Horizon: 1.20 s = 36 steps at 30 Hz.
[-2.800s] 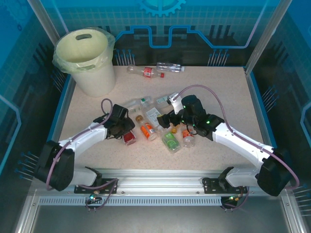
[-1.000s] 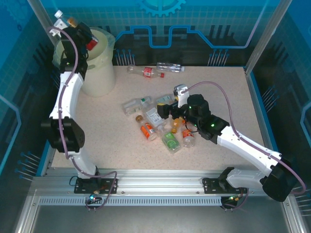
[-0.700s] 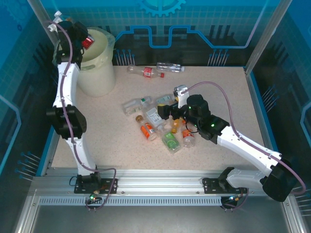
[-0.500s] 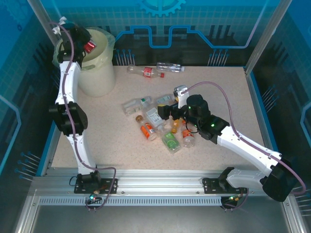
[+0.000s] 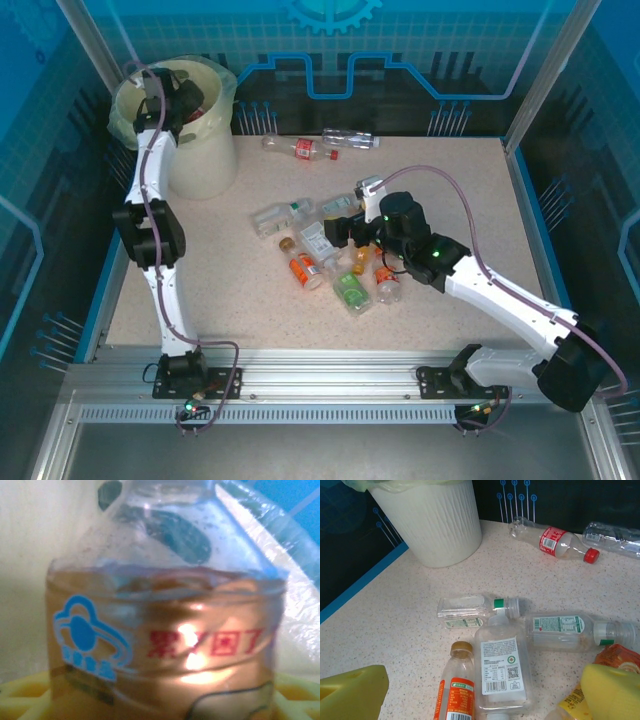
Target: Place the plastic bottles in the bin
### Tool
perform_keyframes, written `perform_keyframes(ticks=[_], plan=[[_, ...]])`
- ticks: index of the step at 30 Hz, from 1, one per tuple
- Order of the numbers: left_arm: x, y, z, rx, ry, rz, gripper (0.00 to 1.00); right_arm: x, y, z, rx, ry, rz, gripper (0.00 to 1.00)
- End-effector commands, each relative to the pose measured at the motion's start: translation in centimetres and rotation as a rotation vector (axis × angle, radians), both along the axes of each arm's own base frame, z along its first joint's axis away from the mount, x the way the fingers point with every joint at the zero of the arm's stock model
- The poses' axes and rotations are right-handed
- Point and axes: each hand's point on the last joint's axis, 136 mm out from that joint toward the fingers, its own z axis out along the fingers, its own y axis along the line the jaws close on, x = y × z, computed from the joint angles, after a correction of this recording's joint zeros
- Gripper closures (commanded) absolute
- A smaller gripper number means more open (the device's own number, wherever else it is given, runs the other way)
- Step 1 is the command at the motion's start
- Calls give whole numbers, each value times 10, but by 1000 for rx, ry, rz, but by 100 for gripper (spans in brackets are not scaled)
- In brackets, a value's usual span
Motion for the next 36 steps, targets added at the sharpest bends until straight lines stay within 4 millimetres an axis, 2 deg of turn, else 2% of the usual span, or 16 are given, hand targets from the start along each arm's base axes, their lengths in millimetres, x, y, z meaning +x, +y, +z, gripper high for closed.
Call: perform_keyframes(ticks=[1,7,16,27,28,29,34,36], plan=[[2,4,11,5,-25,-13,25,2,2,10,-1,-4,-13,0],[-1,2,22,-34,-43,-4,19,5,-2,3,-13,17,-51,0],[-11,-4,50,-48,-78,9,4,4,-26,-23,-73,80,-161,0],[-25,-26,97,-63,-155,-52,1,-9,-76,-87,-169,251,-312,0],[-27,-29,102,-69,-164,-59,1,-15,-82,-103,-193,287,-323,0],[-29,-32,106,-77,-170,-68,1,-18,-87,-111,-202,309,-330,0],[-49,-48,127,-163,-195,-84,1,-32,-111,-143,-239,386,-420,0],[-58,-60,142,-207,-247,-110,1,-38,-118,-155,-243,407,-438,1]])
